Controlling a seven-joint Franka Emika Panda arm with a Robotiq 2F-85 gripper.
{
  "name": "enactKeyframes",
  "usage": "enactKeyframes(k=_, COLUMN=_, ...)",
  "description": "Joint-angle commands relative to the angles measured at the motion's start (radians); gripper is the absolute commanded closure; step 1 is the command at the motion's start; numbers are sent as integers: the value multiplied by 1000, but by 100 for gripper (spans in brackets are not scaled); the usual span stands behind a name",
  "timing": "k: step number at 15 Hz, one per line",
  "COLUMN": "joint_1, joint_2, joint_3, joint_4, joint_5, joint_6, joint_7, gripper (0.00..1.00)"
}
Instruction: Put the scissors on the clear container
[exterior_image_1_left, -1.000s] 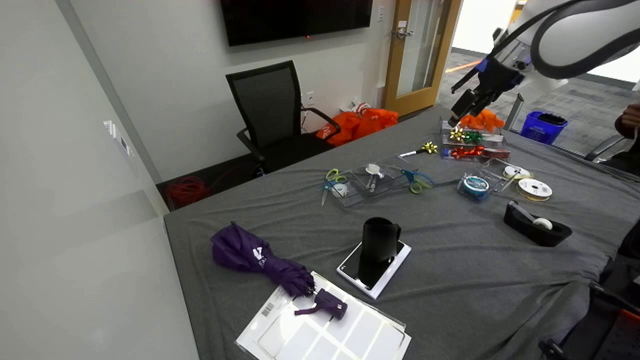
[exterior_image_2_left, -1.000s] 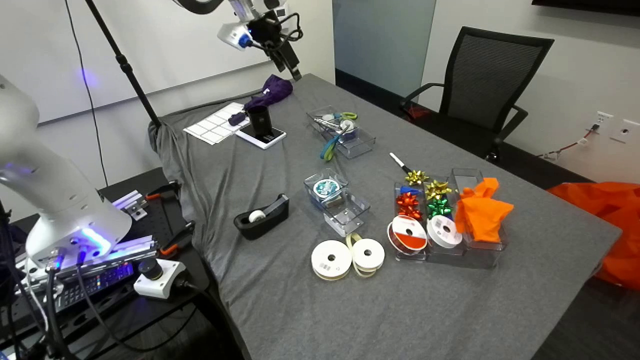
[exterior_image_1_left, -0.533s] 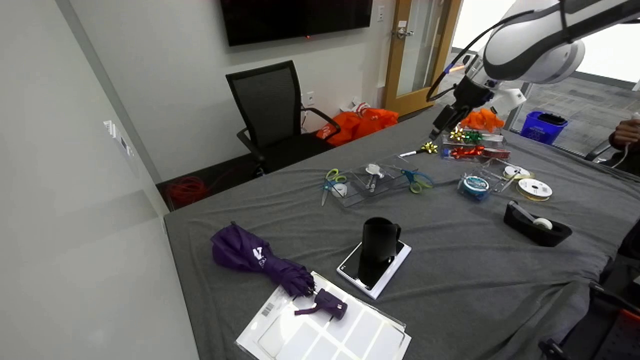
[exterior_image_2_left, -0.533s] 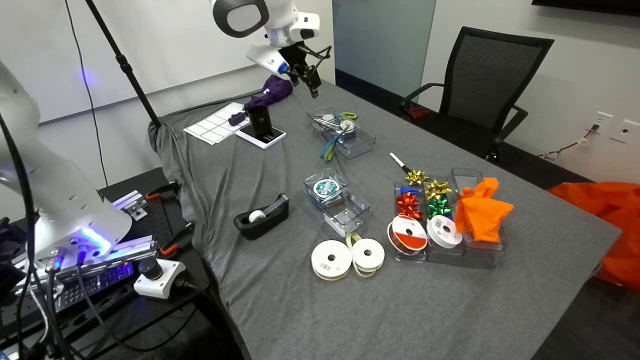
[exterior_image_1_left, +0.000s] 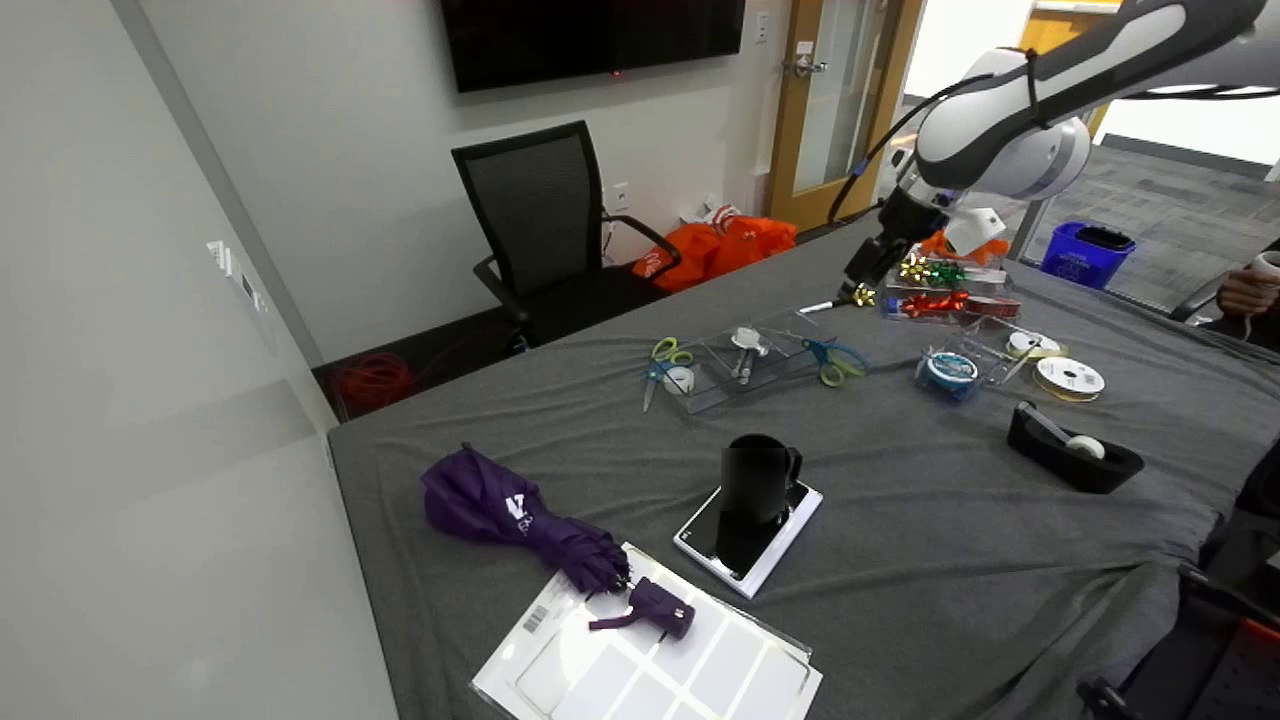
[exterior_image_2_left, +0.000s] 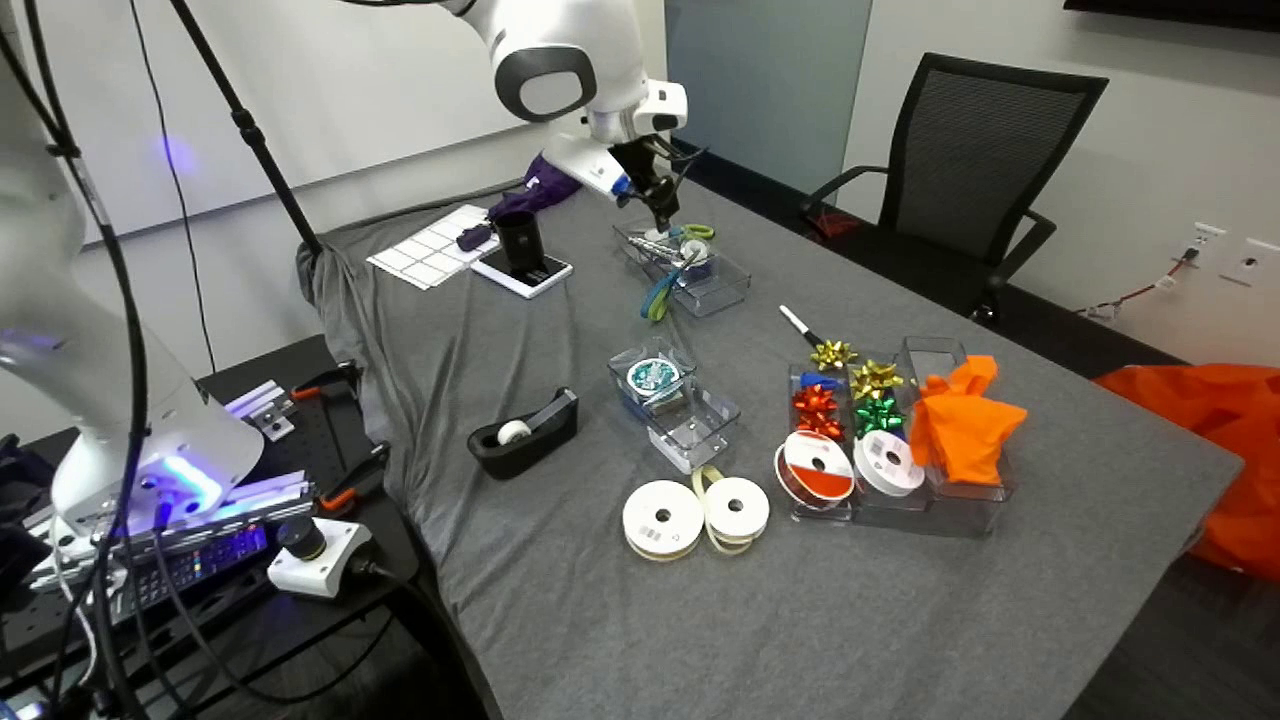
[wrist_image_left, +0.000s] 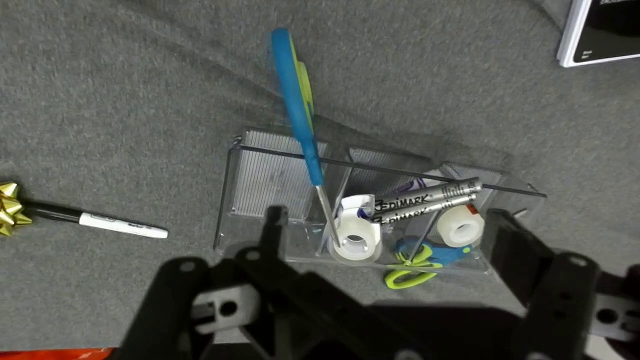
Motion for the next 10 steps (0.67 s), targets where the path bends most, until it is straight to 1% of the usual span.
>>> enactKeyframes(k=1, joint_1=-37, joint_2=90, joint_3=22, joint_4=91, joint_5=-47, joint_6=-6, joint_7=19, gripper=0)
enactKeyframes(k=8, joint_1=-42, joint_2=211, joint_3=15, joint_4=180, joint_5=-152, joint_6=0, joint_7=100, gripper=0)
enactKeyframes(k=9, joint_1=-34, joint_2=217, joint_3=5, joint_4=182, joint_5=-169, joint_6=9, joint_7=129, gripper=0)
enactKeyframes(k=10, joint_1=-49, joint_2=185, joint_3=26, joint_4=148, joint_5=-163, joint_6=3, joint_7=111, gripper=0)
